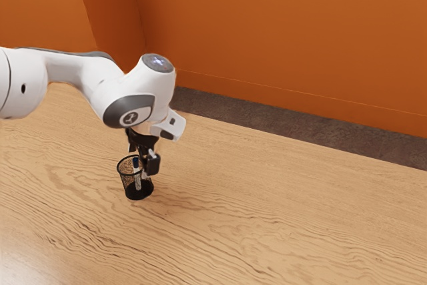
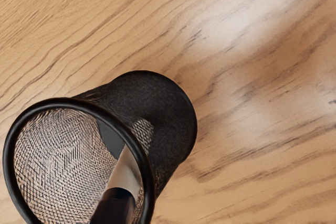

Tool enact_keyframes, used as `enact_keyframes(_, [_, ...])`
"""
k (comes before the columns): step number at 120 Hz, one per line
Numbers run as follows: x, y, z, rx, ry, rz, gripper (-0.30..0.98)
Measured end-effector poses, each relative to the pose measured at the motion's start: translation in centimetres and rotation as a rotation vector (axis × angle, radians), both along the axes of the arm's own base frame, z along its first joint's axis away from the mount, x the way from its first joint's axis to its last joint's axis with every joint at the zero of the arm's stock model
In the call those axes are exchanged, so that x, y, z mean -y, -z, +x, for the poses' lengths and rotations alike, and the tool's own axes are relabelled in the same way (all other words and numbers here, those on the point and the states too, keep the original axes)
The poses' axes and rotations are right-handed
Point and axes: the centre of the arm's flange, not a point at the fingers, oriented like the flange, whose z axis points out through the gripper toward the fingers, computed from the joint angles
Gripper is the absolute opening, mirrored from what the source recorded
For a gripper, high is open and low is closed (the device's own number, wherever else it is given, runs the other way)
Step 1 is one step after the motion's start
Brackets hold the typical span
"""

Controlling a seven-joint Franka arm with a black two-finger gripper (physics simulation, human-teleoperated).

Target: Take the marker out of the pen holder and place it to the left of the pen holder.

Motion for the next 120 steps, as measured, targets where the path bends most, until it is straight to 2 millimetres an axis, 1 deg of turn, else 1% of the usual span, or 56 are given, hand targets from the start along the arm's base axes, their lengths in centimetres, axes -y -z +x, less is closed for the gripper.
enact_keyframes(15, [-0.2,0.0,-0.7,0.024,0.025,-0.008,0.66])
enact_keyframes(31, [-1.3,-0.1,-1.3,0.037,0.024,-0.011,0.61])
enact_keyframes(58, [-2.7,-0.1,-1.2,0.045,0.028,0.003,0.38])
enact_keyframes(67, [-2.7,0.2,-1.1,0.041,0.040,0.011,0.32])
enact_keyframes(71, [-2.6,0.7,-0.9,0.037,0.047,0.013,0.31])
enact_keyframes(81, [-2.4,1.7,-0.6,0.028,0.059,0.016,0.28])
enact_keyframes(87, [-2.6,2.0,-0.4,0.029,0.060,0.016,0.26])
enact_keyframes(97, [-2.6,2.0,-0.1,0.038,0.065,0.016,0.25])
enact_keyframes(108, [-2.2,1.5,0.6,0.057,0.077,0.014,0.24])
enact_keyframes(120, [-2.0,1.3,0.8,0.065,0.083,0.013,0.22])
